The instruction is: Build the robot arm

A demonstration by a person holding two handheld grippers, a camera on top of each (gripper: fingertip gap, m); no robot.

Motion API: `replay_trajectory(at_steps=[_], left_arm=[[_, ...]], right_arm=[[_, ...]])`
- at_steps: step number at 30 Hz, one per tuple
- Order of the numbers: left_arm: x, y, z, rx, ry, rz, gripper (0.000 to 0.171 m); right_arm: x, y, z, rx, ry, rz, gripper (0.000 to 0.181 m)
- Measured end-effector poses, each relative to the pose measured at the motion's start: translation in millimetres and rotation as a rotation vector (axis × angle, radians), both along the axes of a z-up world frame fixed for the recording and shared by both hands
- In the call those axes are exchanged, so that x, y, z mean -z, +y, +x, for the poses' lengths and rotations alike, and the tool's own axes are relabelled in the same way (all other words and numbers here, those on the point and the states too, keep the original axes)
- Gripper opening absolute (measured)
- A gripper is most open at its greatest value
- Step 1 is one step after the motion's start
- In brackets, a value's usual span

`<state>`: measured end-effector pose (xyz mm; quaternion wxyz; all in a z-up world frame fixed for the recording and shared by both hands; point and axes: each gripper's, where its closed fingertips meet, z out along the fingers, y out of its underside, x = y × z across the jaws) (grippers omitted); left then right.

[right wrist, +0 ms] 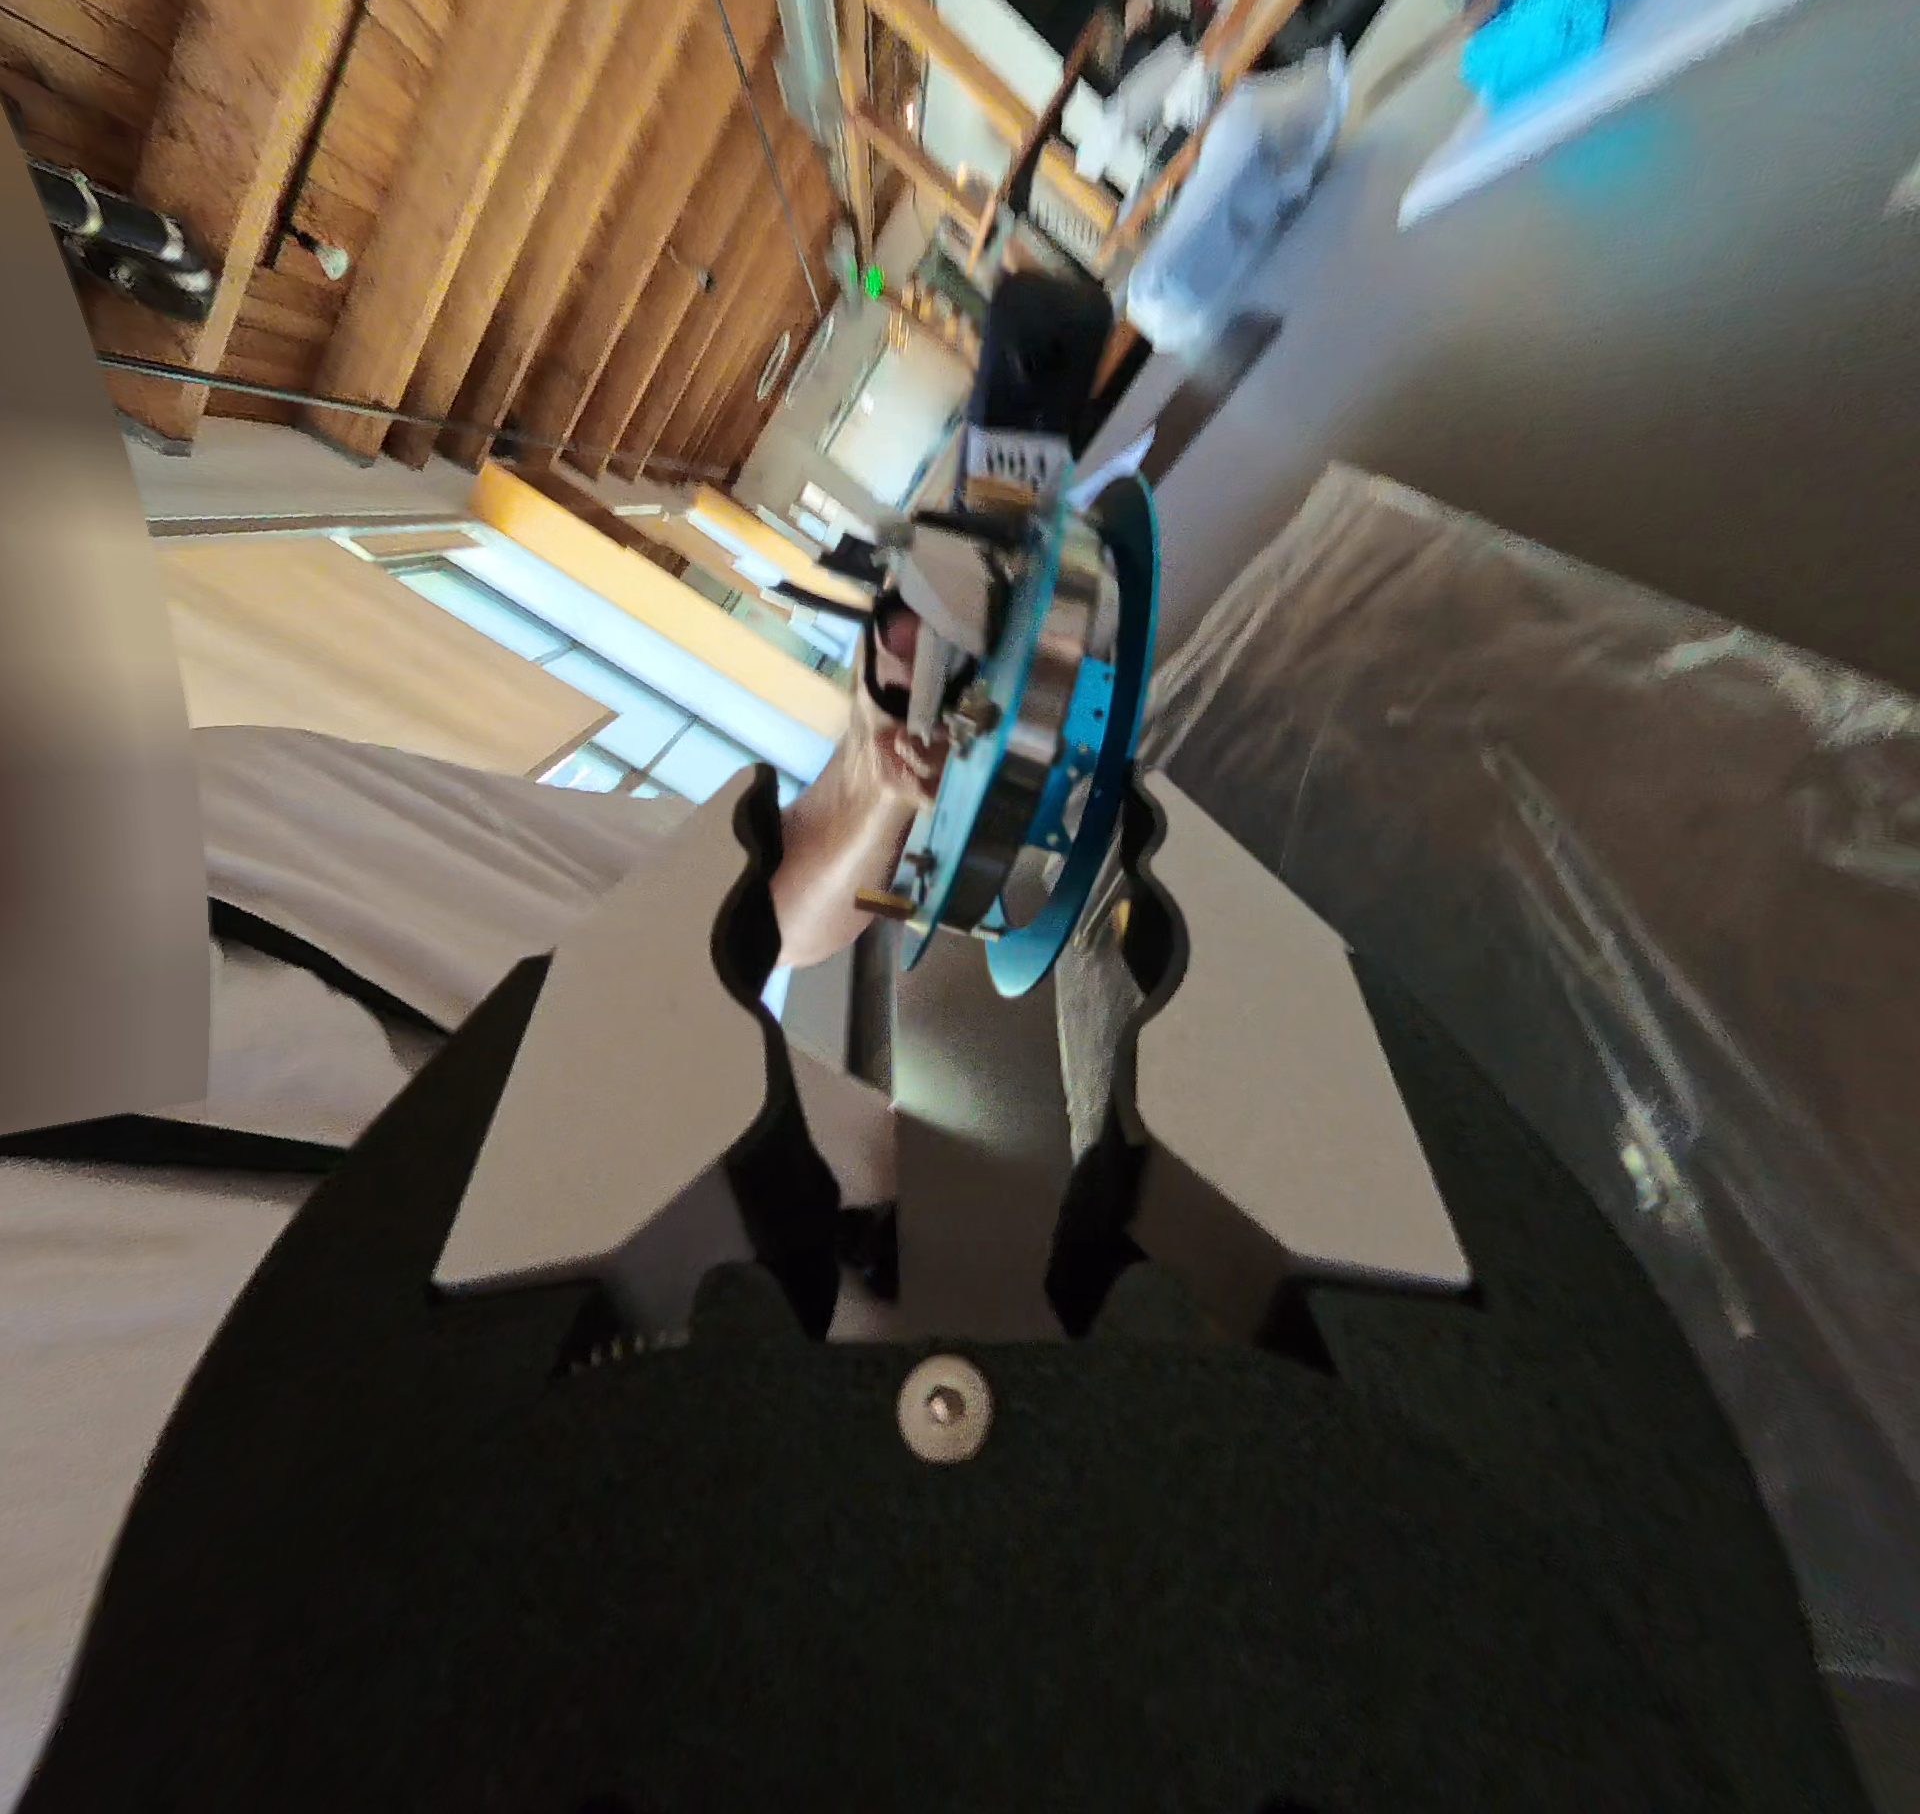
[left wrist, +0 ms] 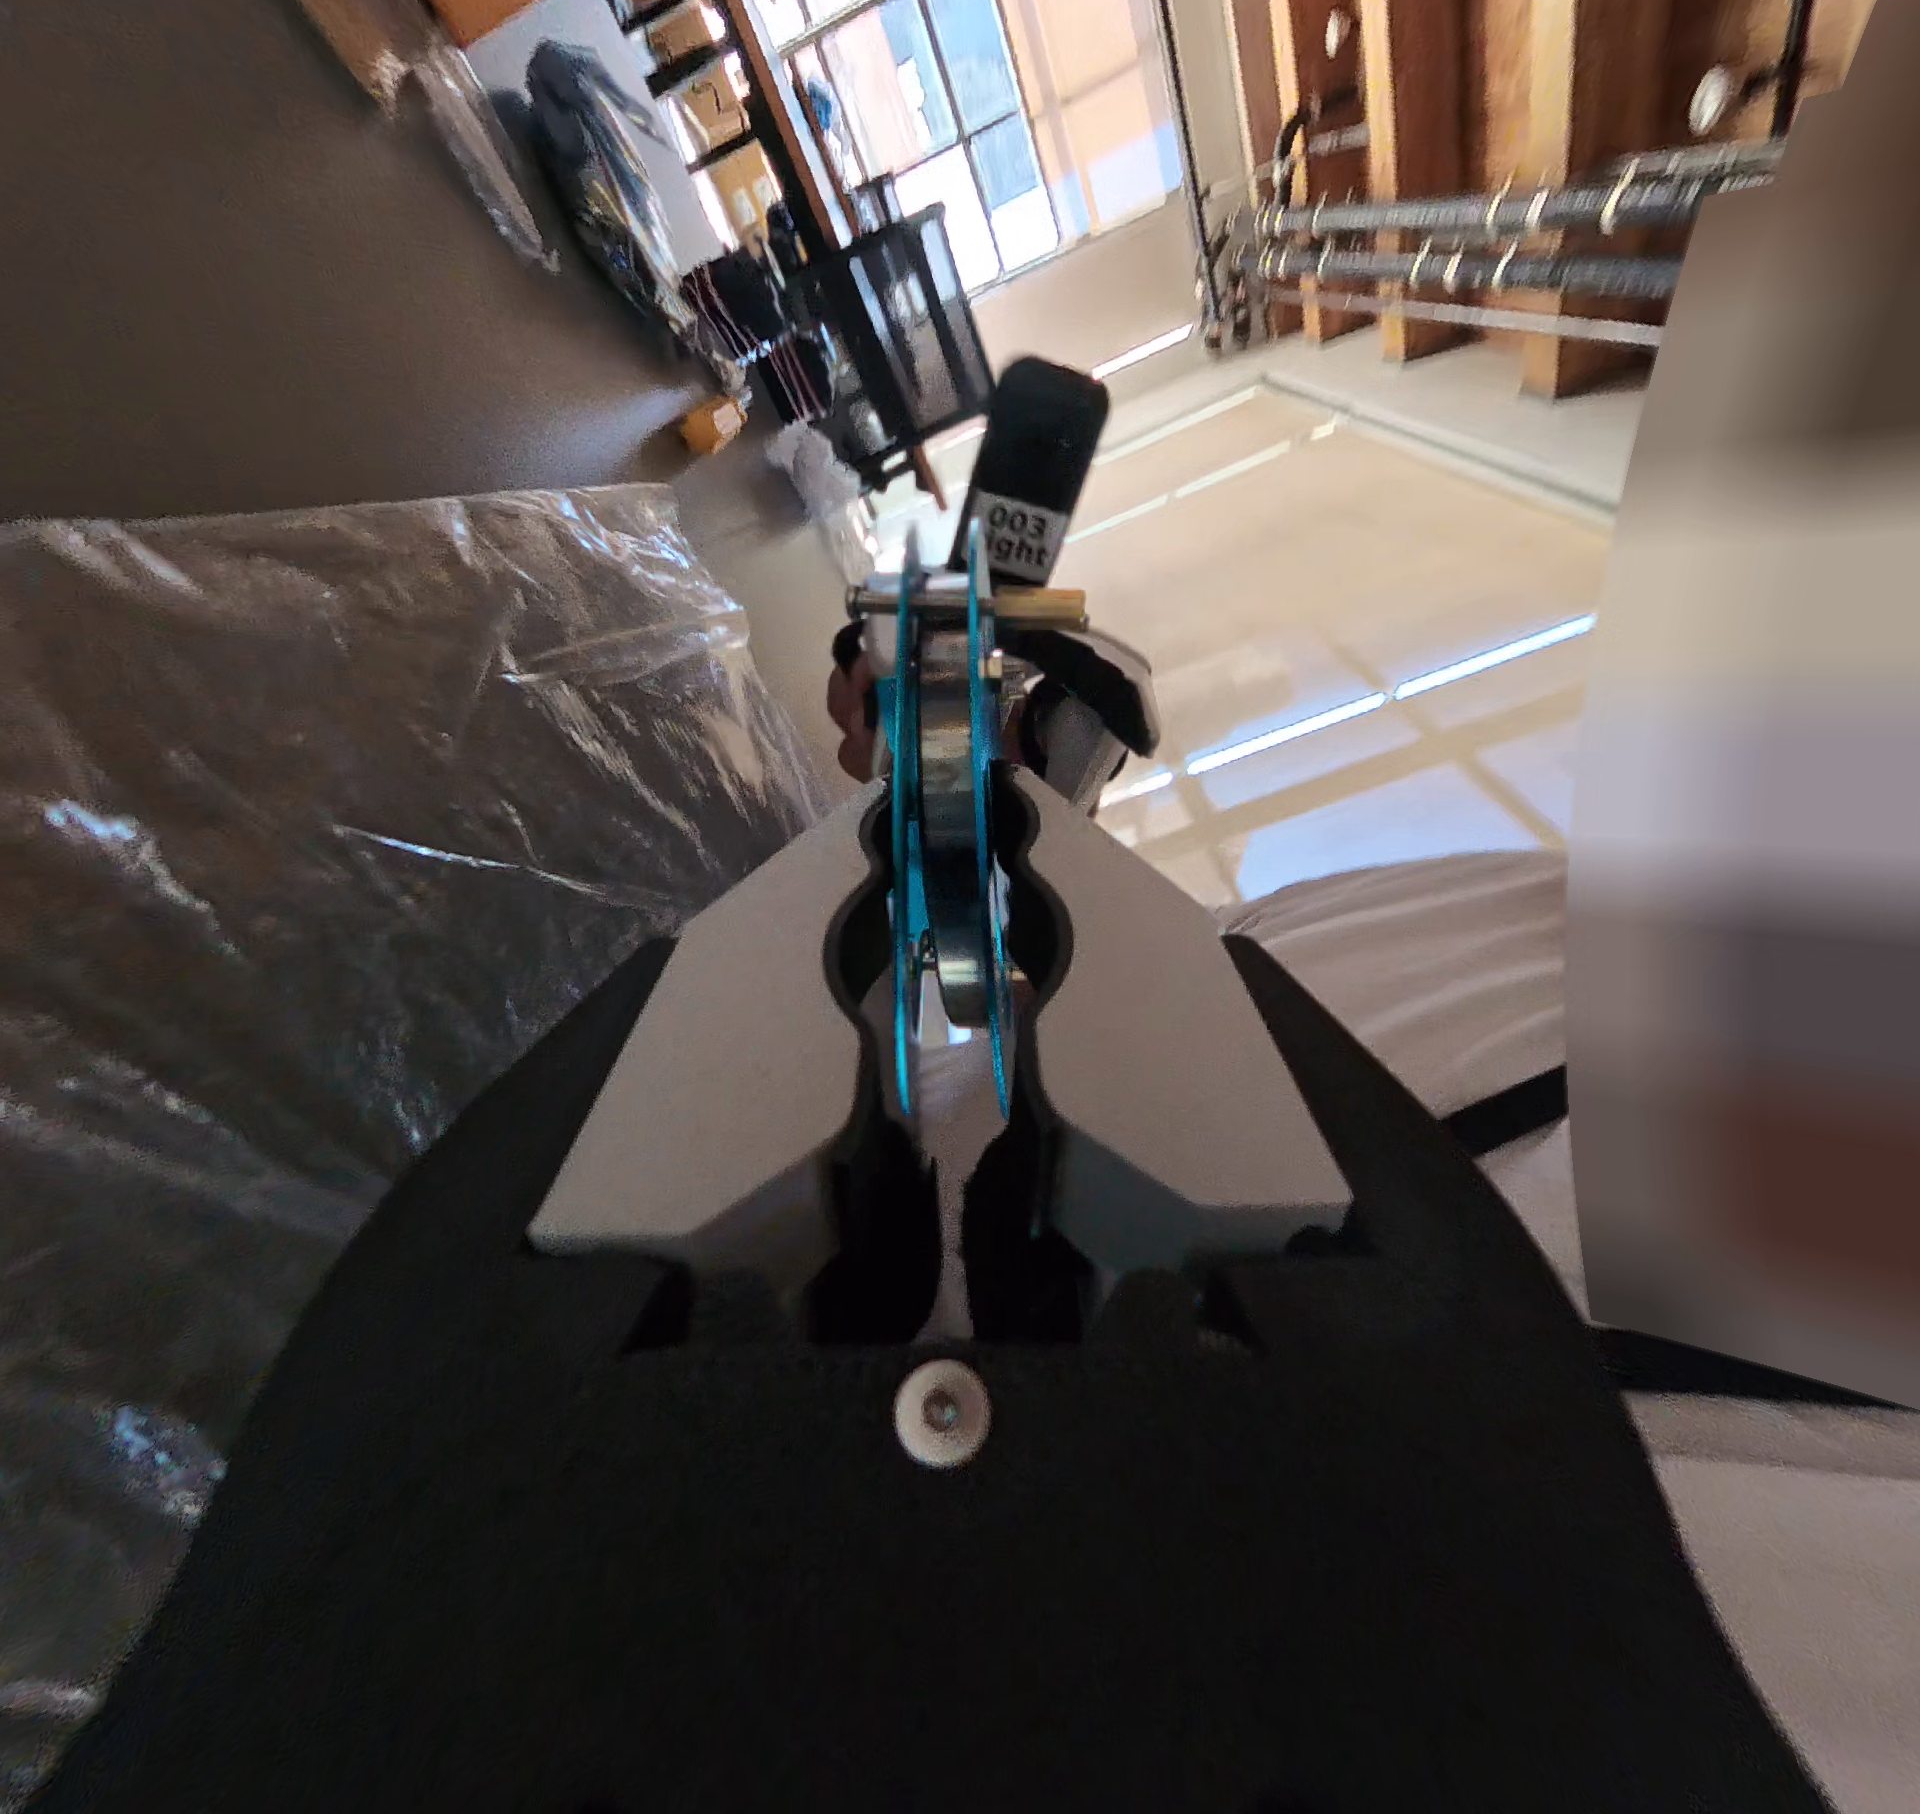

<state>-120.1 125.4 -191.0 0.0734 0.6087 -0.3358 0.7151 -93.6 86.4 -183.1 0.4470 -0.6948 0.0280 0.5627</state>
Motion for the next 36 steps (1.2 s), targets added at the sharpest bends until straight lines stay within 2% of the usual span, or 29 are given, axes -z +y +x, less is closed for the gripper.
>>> replay_trajectory(at_steps=[1, 4, 6, 8, 11, 14, 17, 21, 24, 25, 32, 35, 36], left_arm=[[0, 3, 0, -0.021, 0.003, -0.045, 0.015], [0, 12, -2, -0.056, 0.024, -0.147, 0.015], [3, 16, -3, -0.078, 0.055, -0.154, 0.015], [7, 19, -3, -0.092, 0.087, -0.162, 0.015], [11, 20, -3, -0.091, 0.114, -0.205, 0.015], [17, 23, -1, -0.111, 0.157, -0.238, 0.015], [20, 24, -1, -0.121, 0.186, -0.288, 0.015], [20, 19, 0, -0.1, 0.207, -0.333, 0.015], [20, 16, 2, -0.092, 0.213, -0.358, 0.015], [21, 16, 3, -0.09, 0.215, -0.367, 0.015], [18, 9, 2, -0.031, 0.218, -0.513, 0.018], [13, 2, -2, 0.009, 0.205, -0.555, 0.036], [11, 0, -4, 0.013, 0.19, -0.564, 0.036]], right_arm=[[-6, 1, 6, 0.036, -0.06, 0.067, 0.061], [-12, -3, 19, 0.074, -0.47, 0.312, 0.055], [-14, -3, 24, 0.104, -0.791, 0.497, 0.066], [-14, -8, 6, 0.045, -0.981, 0.633, 0.074], [4, -8, -16, 0.001, -1.236, 0.733, 0.074], [33, 3, -17, -0.059, -1.565, 0.803, 0.079], [40, 12, -10, -0.078, -1.818, 0.965, 0.068], [36, 19, -10, -0.042, -1.928, 1.089, 0.058], [26, 18, -15, 0.004, -1.94, 1.177, 0.022], [23, 17, -15, 0.016, -1.949, 1.201, 0.019], [12, 15, -14, -0.164, -1.761, 1.047, 0.018], [6, 14, -13, -0.236, -1.64, 0.983, 0.015], [3, 13, -13, -0.252, -1.604, 0.984, 0.015]])
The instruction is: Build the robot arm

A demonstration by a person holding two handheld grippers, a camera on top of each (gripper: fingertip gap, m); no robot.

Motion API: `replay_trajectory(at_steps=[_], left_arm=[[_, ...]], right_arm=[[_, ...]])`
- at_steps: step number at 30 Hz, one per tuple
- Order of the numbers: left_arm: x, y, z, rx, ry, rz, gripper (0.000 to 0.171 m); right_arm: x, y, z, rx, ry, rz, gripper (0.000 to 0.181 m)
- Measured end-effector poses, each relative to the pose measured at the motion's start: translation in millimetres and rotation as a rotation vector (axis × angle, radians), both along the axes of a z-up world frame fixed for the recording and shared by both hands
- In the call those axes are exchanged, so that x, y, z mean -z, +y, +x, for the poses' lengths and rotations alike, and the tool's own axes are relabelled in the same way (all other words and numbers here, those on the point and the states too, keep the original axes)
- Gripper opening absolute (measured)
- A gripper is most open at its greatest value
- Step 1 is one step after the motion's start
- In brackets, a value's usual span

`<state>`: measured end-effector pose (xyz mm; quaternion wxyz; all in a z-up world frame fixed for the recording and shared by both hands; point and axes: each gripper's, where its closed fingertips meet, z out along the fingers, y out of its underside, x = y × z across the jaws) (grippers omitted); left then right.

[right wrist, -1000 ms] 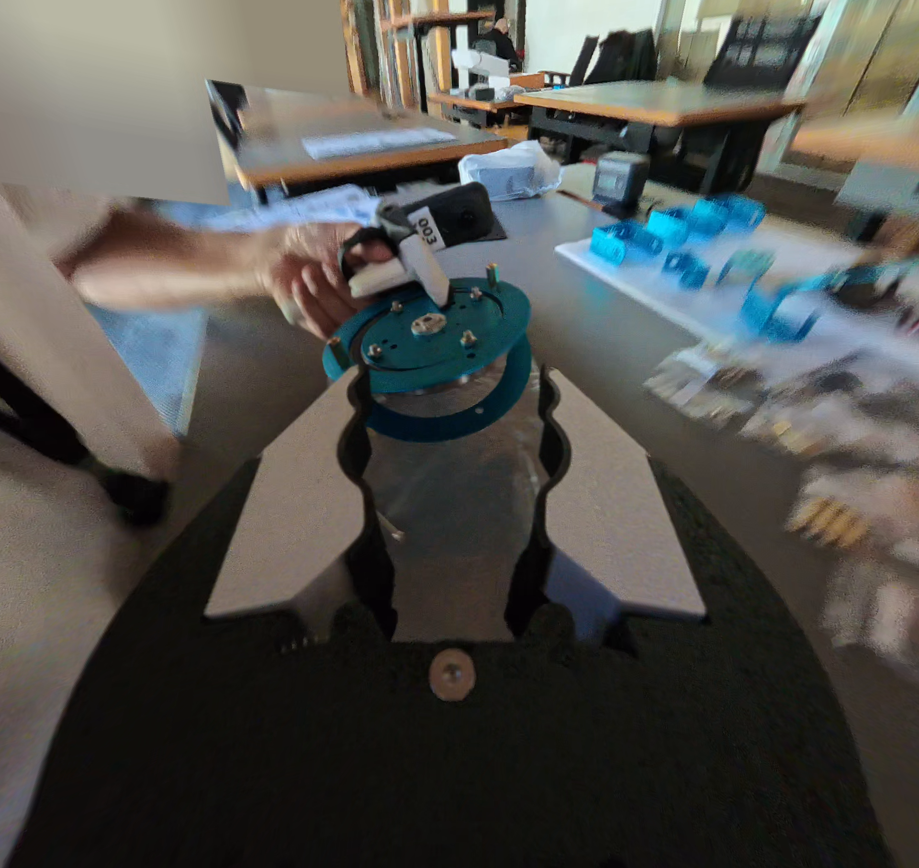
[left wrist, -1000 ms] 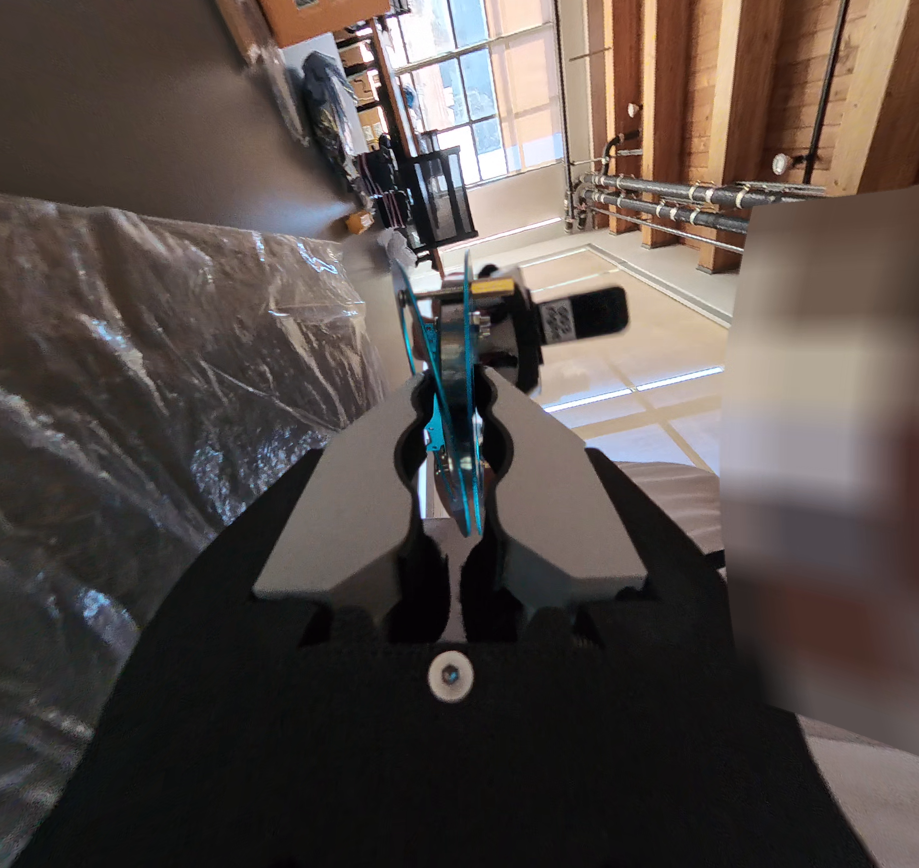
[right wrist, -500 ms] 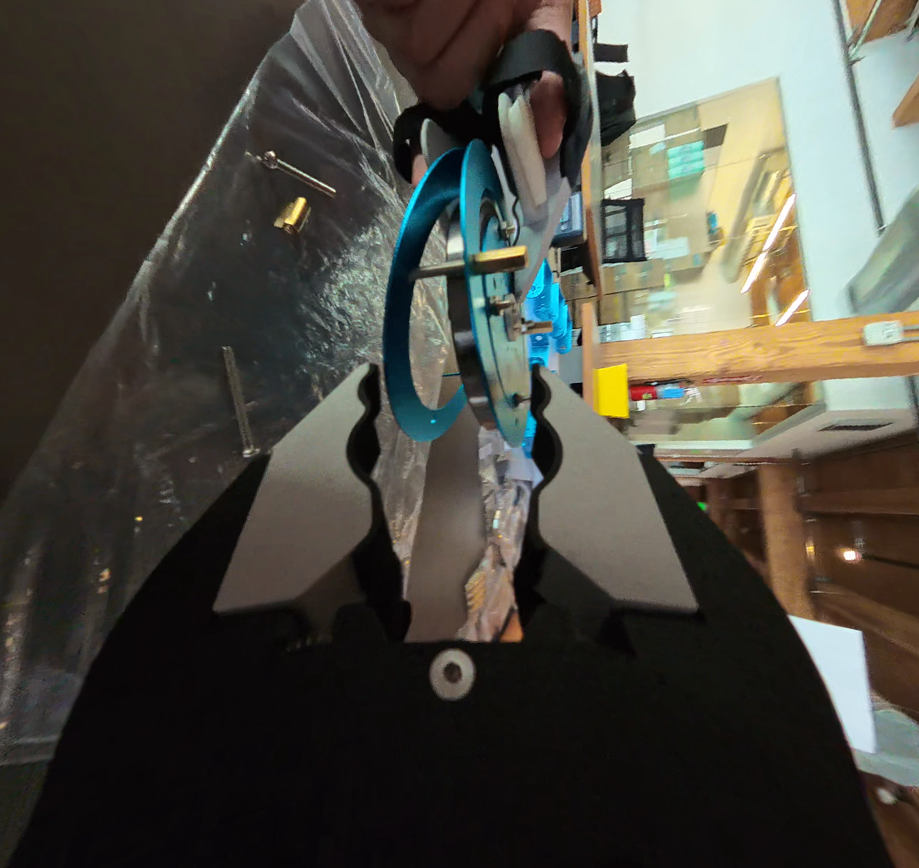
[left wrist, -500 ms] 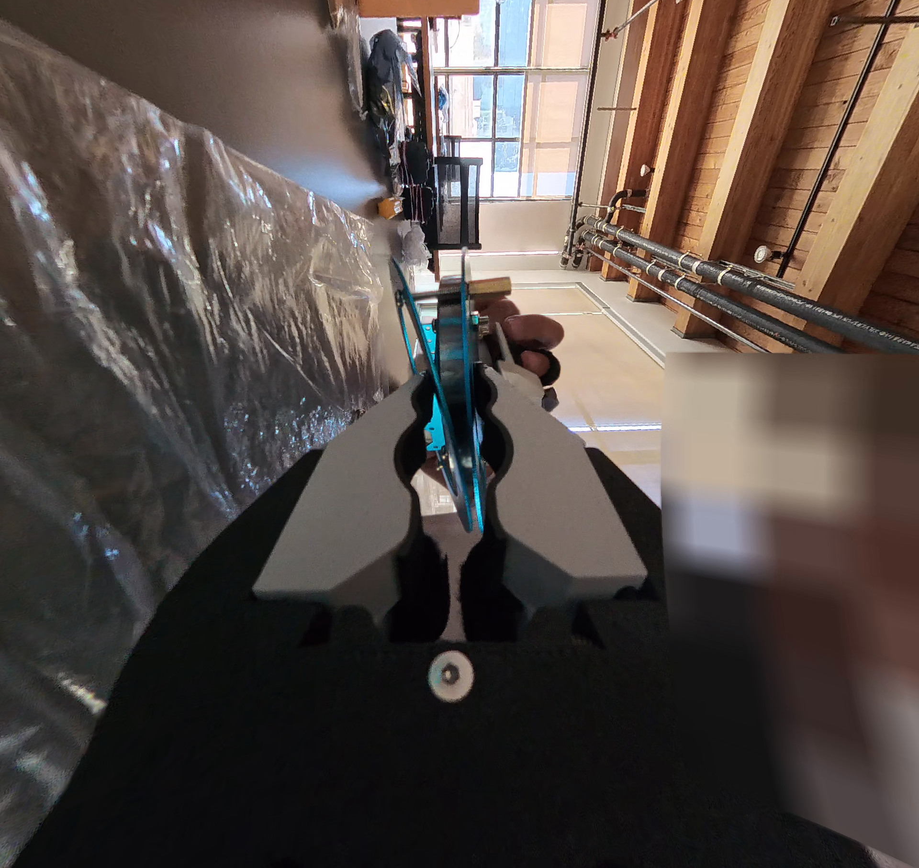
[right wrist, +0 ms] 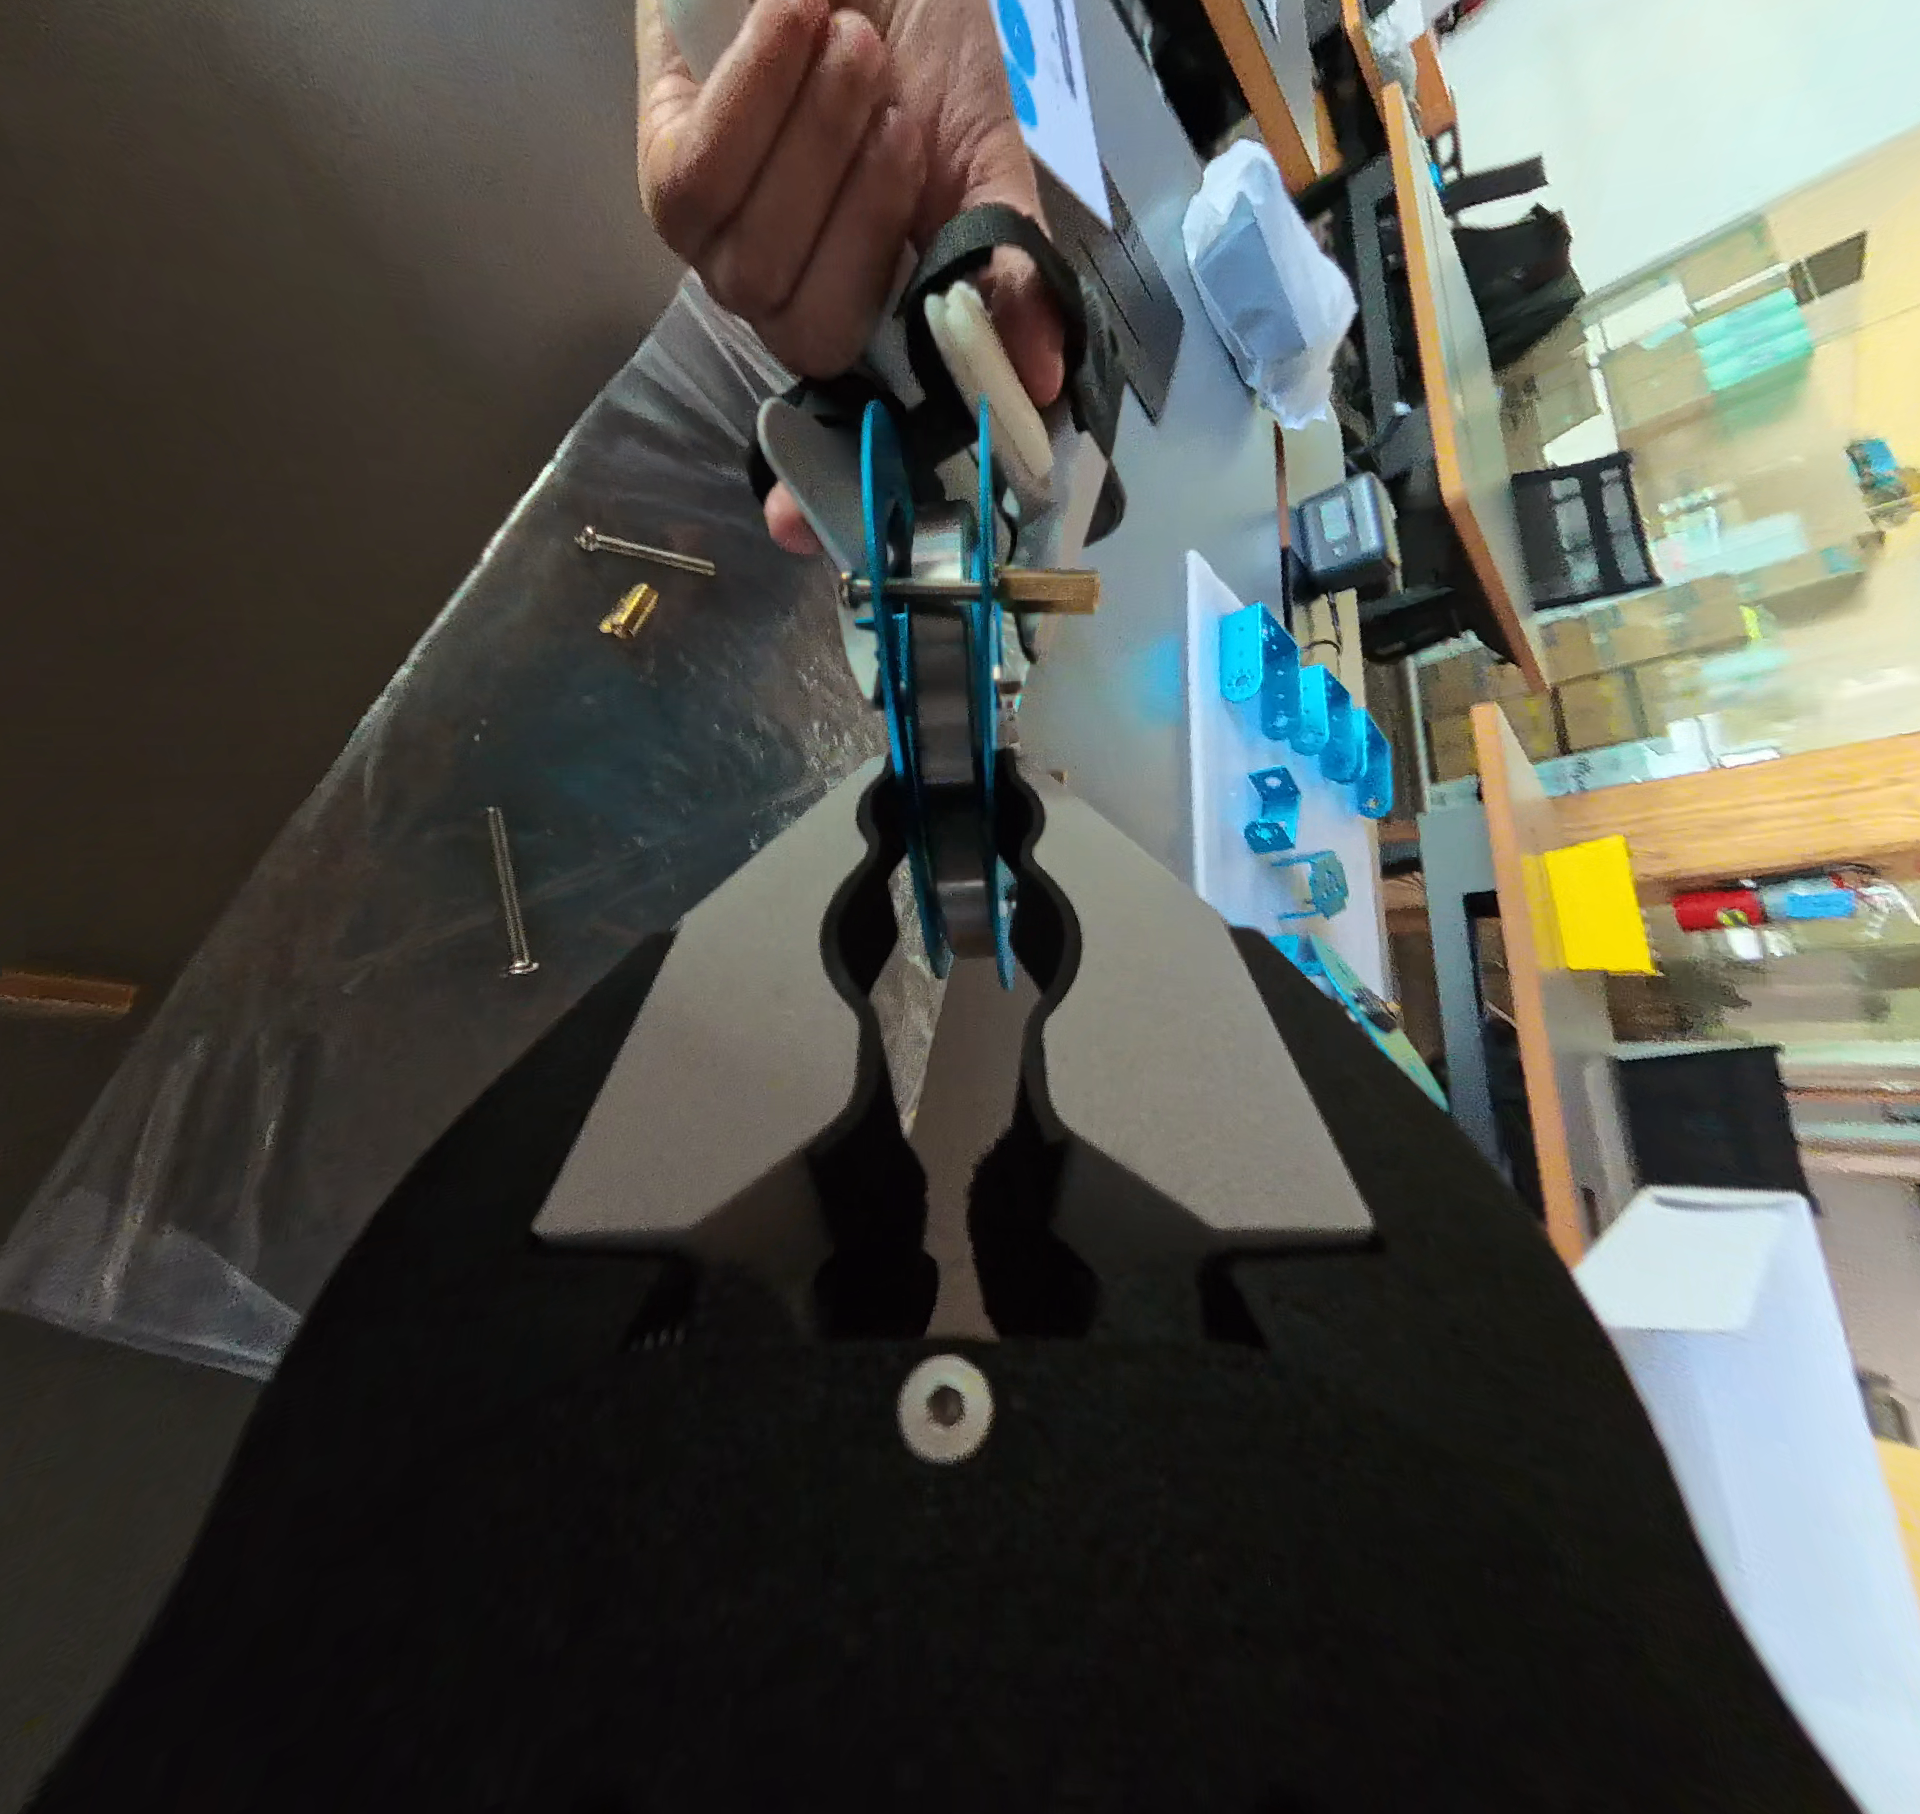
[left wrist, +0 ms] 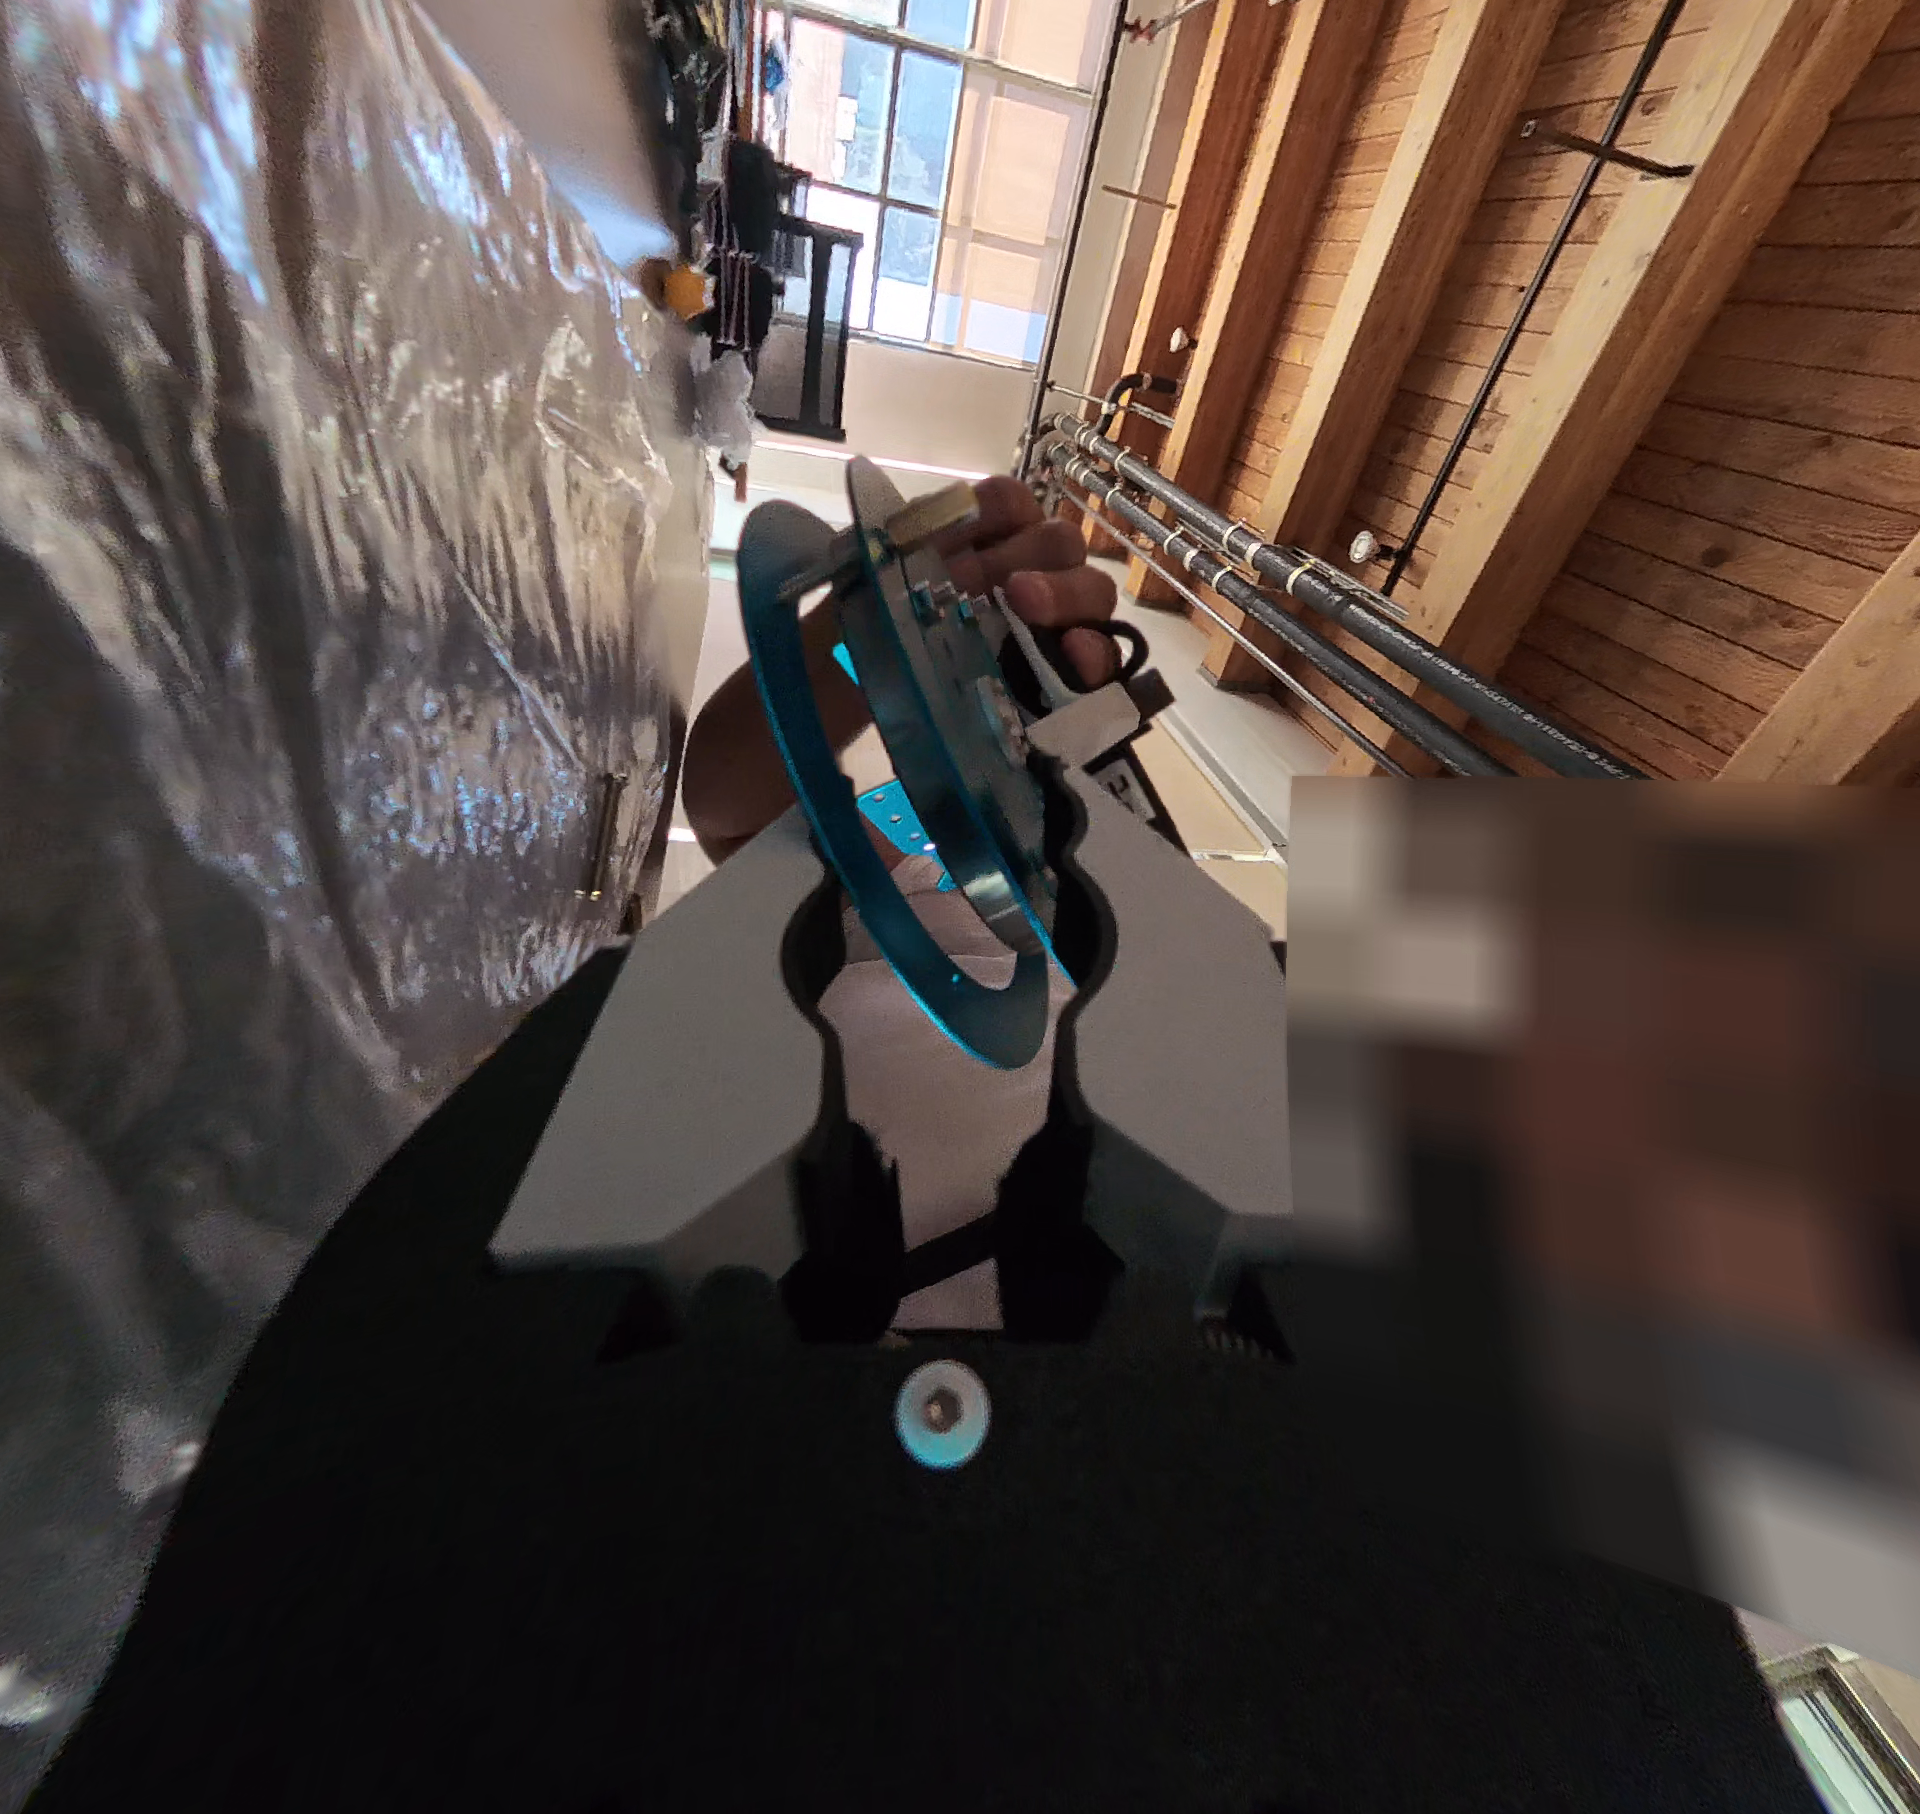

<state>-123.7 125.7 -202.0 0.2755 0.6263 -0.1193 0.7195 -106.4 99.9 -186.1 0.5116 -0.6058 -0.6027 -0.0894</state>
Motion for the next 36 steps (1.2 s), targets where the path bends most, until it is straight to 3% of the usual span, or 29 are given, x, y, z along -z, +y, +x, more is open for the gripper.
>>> replay_trajectory(at_steps=[10, 15, 19, 27, 34, 36], left_arm=[[-2, -8, -10, -0.093, 0.045, -0.048, 0.029], [-12, -39, -22, -0.12, 0.076, -0.225, 0.032], [-15, -36, -21, -0.117, 0.095, -0.263, 0.033], [2, -27, -23, -0.069, 0.223, -0.205, 0.047], [9, -22, -25, -0.075, 0.255, -0.174, 0.048], [6, -18, -24, -0.096, 0.253, -0.198, 0.056]], right_arm=[[-7, -2, -5, -0.088, 0.047, -0.077, 0.014], [-21, -28, -16, -0.158, 0.154, -0.29, 0.014], [-24, -22, -14, -0.19, 0.225, -0.413, 0.014], [-12, -7, -13, -0.203, 0.227, -0.575, 0.014], [-5, -1, -15, -0.194, 0.23, -0.623, 0.014], [-4, 0, -14, -0.193, 0.212, -0.602, 0.014]])
